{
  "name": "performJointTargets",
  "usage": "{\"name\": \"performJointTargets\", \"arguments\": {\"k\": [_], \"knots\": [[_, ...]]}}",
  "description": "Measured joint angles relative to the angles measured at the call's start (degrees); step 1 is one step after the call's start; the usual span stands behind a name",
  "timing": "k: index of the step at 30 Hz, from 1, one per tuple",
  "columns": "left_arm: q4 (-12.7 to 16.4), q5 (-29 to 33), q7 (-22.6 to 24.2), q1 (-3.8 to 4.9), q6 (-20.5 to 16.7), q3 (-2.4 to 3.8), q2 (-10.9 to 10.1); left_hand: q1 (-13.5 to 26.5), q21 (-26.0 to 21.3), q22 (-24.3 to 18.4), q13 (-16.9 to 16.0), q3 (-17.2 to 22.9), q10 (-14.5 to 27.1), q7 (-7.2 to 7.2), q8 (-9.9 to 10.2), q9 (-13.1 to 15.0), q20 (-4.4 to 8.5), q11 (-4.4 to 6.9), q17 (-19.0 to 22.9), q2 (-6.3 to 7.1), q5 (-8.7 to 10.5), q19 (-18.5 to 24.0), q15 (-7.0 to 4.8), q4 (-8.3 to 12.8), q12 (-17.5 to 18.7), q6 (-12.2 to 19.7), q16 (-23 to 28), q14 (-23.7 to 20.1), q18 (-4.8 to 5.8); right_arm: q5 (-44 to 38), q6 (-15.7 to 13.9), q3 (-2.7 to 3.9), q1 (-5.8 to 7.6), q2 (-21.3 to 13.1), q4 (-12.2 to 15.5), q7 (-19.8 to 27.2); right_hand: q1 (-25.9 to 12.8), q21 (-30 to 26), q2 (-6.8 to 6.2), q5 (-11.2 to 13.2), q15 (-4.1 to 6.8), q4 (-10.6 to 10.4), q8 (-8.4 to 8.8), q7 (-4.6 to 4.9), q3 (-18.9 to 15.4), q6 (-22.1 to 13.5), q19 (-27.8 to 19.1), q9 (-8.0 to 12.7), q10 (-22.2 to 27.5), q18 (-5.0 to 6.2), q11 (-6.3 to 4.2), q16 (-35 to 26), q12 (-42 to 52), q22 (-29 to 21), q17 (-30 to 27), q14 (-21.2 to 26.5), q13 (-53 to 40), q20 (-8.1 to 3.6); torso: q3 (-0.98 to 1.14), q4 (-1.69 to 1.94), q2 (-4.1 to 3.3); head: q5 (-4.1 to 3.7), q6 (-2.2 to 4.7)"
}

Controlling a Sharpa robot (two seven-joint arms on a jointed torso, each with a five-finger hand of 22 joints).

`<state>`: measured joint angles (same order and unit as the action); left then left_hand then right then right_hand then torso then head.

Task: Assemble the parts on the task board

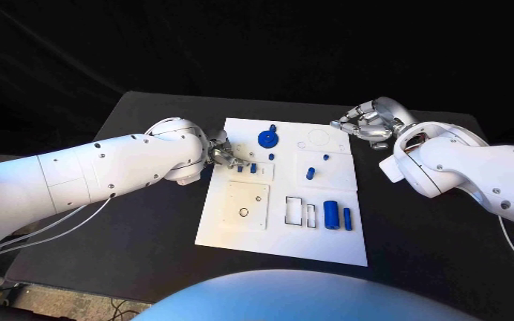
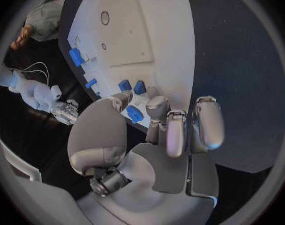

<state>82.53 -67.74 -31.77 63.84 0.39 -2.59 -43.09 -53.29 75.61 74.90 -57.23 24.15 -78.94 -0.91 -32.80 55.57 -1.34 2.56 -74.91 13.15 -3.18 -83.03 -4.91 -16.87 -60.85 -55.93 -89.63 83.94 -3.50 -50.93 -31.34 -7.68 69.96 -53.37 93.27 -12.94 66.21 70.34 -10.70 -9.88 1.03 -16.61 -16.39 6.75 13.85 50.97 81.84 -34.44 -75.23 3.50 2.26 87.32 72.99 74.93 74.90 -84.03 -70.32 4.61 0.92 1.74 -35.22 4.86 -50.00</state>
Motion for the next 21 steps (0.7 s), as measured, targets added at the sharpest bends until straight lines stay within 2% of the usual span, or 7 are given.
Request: {"name": "performJointTargets", "arguments": {"k": [2, 4, 12, 15, 17, 19, 21], "knots": [[0.2, 0.5, 0.0, -0.07, -0.3, 0.16, -0.2, -1.1, 0.0, 0.0, 0.0, -7.8, 0.0, -0.01, 0.1, -0.1, 0.00, 0.00, 0.0, -1.95, -1.43, 0.0, -0.10, -0.2, 0.0, 0.0, 0.0, 0.1, 0.00, 0.0, 0.0, 0.00, 0.00, 0.0, 0.0, 0.0, 0.0, 0.0, 0.00, 0.0, 0.00, 0.0, 0.00, 0.00, 0.0, 0.0, 0.0, 0.0, 0.0, 0.00, 0.00, 0.0, 0.0, 0.0, 0.0, 0.0, 0.0, 0.00, 0.00, 0.00, -0.01, -0.01, 0.00], [0.5, 1.2, 0.0, -0.11, -0.7, 0.54, -0.4, -1.6, 0.0, 0.0, 0.0, -14.7, 0.2, -0.20, 0.1, -0.2, 0.00, 0.08, 0.0, -4.26, -9.17, 0.0, -0.11, -0.1, 0.0, 0.2, 0.0, 0.1, 0.00, 0.0, 0.0, 0.00, 0.00, 0.0, 0.0, 0.0, 0.0, 0.0, 0.00, 0.0, 0.00, -0.2, 0.00, 0.19, -0.2, -0.2, 0.0, 0.0, 0.0, 0.00, 0.00, 0.0, 0.0, 0.0, 0.0, 0.0, 0.0, 0.00, 0.01, 0.00, -0.01, -0.01, 0.00], [2.3, 5.8, 1.1, 0.09, -3.7, 2.53, -2.1, -5.0, -4.7, 0.0, 4.6, -18.2, 4.5, -1.35, 1.9, -1.1, -0.27, -0.75, 0.0, -6.34, -14.04, 1.9, -0.11, 0.0, 4.7, 3.9, 0.0, 0.1, 0.00, 0.0, -0.1, 0.00, -0.03, -0.1, 0.0, 0.0, 0.0, 0.0, 0.00, 0.0, 0.00, -0.2, 0.00, 0.19, -0.2, -0.2, 0.0, 0.0, 0.0, 0.00, 0.00, 0.0, 0.0, 0.0, 0.0, 0.0, 0.0, 0.00, 0.02, 0.00, 0.01, -0.26, 0.00], [2.4, 7.7, 2.8, 0.28, -5.6, 2.78, -2.2, -12.4, -25.3, 0.0, 14.5, -16.9, 14.8, -3.74, 4.2, -3.0, -1.93, -3.06, 0.3, -5.75, -17.13, 13.0, 2.24, 0.1, 15.1, 9.6, 9.8, -1.5, -3.70, 0.0, -0.2, 0.00, -0.03, -0.1, 0.0, 0.1, 0.0, 0.0, 0.00, 0.0, 0.00, -0.2, 0.00, 0.19, -0.2, -0.2, 0.0, 0.0, 0.0, 0.00, 0.00, 0.0, -0.3, 0.0, 0.0, 0.0, 0.1, 0.00, 0.05, 0.03, 0.05, -0.31, 0.00], [2.5, 8.7, 4.5, 0.36, -6.7, 2.86, -2.1, -16.5, -37.7, -1.1, 17.0, -15.0, 18.7, -4.79, 4.7, -4.5, -2.97, -4.13, 6.4, -5.43, -19.04, 19.2, 3.25, 0.1, 17.9, 11.4, 17.6, -6.4, -5.54, 0.0, -0.3, 0.00, -0.03, -0.1, 0.0, 0.1, 0.0, -0.3, 0.00, 0.0, 0.00, -0.2, 0.00, -0.02, -0.2, -0.4, 0.0, -0.1, 0.0, 0.00, 0.00, 0.0, -0.3, 0.0, 0.0, 0.0, 0.2, 0.00, 0.07, 0.07, 0.08, -0.47, 0.00], [2.4, 9.4, 7.4, 0.39, -8.2, 2.90, -1.8, -20.8, -46.5, -4.9, 20.8, -12.2, 22.3, -6.12, 5.8, -6.9, -4.32, -5.60, 18.4, -4.69, -19.48, 22.8, 4.55, 0.1, 21.8, 12.7, 30.5, -15.3, -6.25, 0.0, -0.3, 0.00, -0.03, 0.0, 0.0, 0.1, 0.0, -0.3, 0.03, -0.3, 0.00, -0.2, 0.00, -0.02, -0.2, -0.4, -0.2, -0.1, 0.0, 0.00, 0.01, -0.2, -0.3, 0.0, 0.0, 0.0, 0.2, 0.21, 0.06, 0.05, 0.08, -0.57, 0.00], [2.3, 9.5, 9.9, 0.39, -9.3, 2.90, -1.3, -23.6, -49.5, -6.8, 23.3, -10.1, 23.5, -6.55, 6.5, -8.8, -4.72, -6.08, 22.9, -4.03, -19.09, 23.2, 5.06, 0.3, 24.1, 13.1, 35.4, -17.8, -6.25, 0.0, -0.3, 0.00, -0.02, 0.0, 0.0, 0.2, 0.4, -0.3, 0.38, -0.3, 0.00, -0.2, 0.00, -0.02, -0.2, -0.4, -0.2, -0.2, 0.2, 0.00, 0.22, -0.2, -0.3, 0.0, 0.0, 0.0, 0.3, 0.21, 0.06, 0.03, 0.07, -0.65, 0.00]]}}
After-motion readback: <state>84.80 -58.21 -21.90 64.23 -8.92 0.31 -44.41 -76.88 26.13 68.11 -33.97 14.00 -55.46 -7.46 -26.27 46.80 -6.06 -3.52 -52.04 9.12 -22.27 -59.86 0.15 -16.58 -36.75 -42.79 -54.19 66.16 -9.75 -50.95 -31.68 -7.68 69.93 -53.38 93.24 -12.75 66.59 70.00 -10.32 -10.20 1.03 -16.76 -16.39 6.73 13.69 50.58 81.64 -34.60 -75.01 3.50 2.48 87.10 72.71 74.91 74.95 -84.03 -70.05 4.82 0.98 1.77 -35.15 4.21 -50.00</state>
